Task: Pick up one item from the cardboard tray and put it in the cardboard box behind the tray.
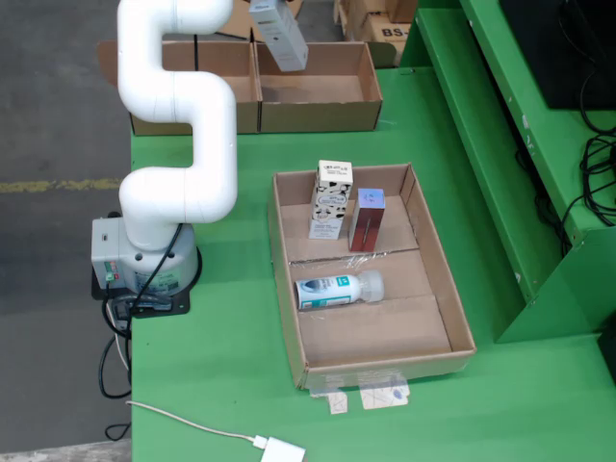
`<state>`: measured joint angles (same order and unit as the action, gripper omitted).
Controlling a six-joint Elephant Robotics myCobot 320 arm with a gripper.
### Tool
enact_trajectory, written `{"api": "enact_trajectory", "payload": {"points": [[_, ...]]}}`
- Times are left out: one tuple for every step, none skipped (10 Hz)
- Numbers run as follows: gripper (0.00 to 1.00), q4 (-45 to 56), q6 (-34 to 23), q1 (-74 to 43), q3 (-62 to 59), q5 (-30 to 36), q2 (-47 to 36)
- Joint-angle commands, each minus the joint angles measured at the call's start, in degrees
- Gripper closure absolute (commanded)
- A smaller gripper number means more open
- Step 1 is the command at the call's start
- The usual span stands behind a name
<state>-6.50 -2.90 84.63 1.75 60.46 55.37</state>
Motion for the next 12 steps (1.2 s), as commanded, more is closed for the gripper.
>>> {"api": "enact_trajectory", "payload": {"points": [[0.80,-0.6,0.2,0.3,-1.7,-0.6,-3.0],[0.70,-0.6,0.2,0.3,-1.7,-0.6,-3.0],[0.60,-0.6,0.2,0.3,-1.7,-0.6,-3.0],[0.50,-0.6,0.2,0.3,-1.7,-0.6,-3.0],[0.40,-0.6,0.2,0.3,-1.7,-0.6,-3.0],[0.30,-0.6,0.2,0.3,-1.7,-0.6,-3.0],[0.20,-0.6,0.2,0.3,-1.8,-0.6,-3.0],[0.10,-0.6,0.2,0.3,-1.8,-0.6,-3.0],[0.00,-0.6,0.2,0.3,-1.7,-0.6,-3.0],[0.00,-0.6,0.2,0.3,-1.8,-0.6,-3.0],[0.00,-0.6,0.2,0.3,-1.8,-0.6,-3.0],[0.00,-0.6,0.2,0.3,-1.8,-0.6,-3.0]]}}
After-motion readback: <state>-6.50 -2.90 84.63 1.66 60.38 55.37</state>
